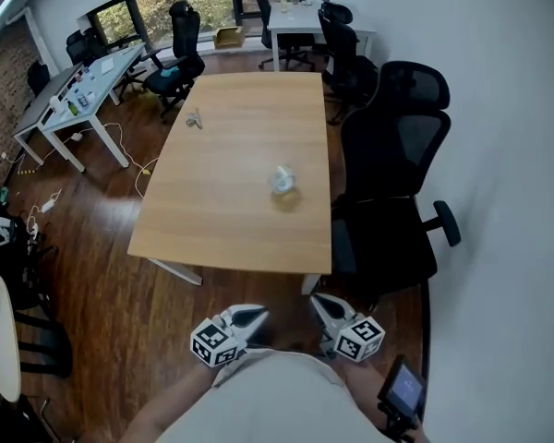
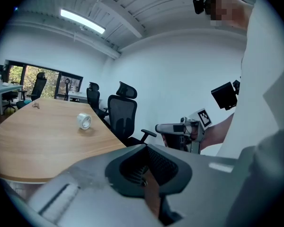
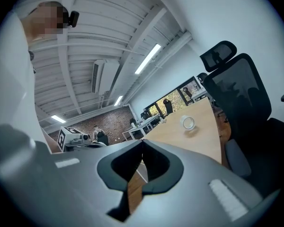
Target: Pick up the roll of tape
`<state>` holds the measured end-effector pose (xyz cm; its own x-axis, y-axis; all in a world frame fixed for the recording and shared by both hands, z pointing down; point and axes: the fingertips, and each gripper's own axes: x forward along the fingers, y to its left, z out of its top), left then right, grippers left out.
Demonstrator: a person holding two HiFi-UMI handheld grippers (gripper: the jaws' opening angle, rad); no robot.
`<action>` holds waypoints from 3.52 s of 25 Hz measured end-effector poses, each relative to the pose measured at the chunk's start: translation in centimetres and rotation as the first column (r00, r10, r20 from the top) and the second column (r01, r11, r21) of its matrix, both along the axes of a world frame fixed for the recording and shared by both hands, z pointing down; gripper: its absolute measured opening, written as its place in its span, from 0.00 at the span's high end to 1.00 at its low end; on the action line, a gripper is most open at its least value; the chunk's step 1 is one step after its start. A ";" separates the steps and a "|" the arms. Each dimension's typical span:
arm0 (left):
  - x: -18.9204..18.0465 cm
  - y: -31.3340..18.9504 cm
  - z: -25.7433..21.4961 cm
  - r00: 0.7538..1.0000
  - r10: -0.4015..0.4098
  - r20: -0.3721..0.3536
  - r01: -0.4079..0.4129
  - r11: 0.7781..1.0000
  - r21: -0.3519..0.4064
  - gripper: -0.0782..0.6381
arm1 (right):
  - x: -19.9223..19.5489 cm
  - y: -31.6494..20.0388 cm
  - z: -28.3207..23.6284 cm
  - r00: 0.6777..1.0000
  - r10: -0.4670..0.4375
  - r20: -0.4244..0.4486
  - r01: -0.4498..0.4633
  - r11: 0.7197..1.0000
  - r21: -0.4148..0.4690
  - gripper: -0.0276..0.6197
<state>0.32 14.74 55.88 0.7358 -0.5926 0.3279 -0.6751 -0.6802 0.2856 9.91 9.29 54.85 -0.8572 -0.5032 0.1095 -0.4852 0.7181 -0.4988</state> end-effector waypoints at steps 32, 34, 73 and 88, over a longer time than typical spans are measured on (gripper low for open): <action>-2.8 -23.4 1.4 0.984 0.163 -0.078 -0.164 0.986 -0.008 0.88 | -2.4 -17.5 0.3 0.982 0.140 -0.129 -0.146 0.989 -0.035 0.95; -4.0 -24.0 1.6 0.984 0.155 -0.083 -0.157 0.988 -0.011 0.88 | -3.2 -18.5 0.2 0.980 0.146 -0.136 -0.152 0.988 -0.034 0.95; -7.9 -42.1 7.9 0.954 -0.046 0.295 0.072 0.994 -0.078 0.52 | 0.4 -27.3 3.2 0.980 0.143 -0.136 -0.165 0.972 -0.165 0.95; -7.8 -46.8 12.7 0.895 0.006 0.447 0.082 0.981 -0.178 0.30 | 2.5 -29.3 5.1 0.980 0.161 -0.113 -0.185 0.953 -0.242 0.95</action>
<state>-7.43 -32.02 68.60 0.4655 -0.5122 0.7217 -0.7852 -0.6153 0.0697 12.40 -20.00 59.94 -0.7401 -0.5894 0.3239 -0.6423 0.4769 -0.6000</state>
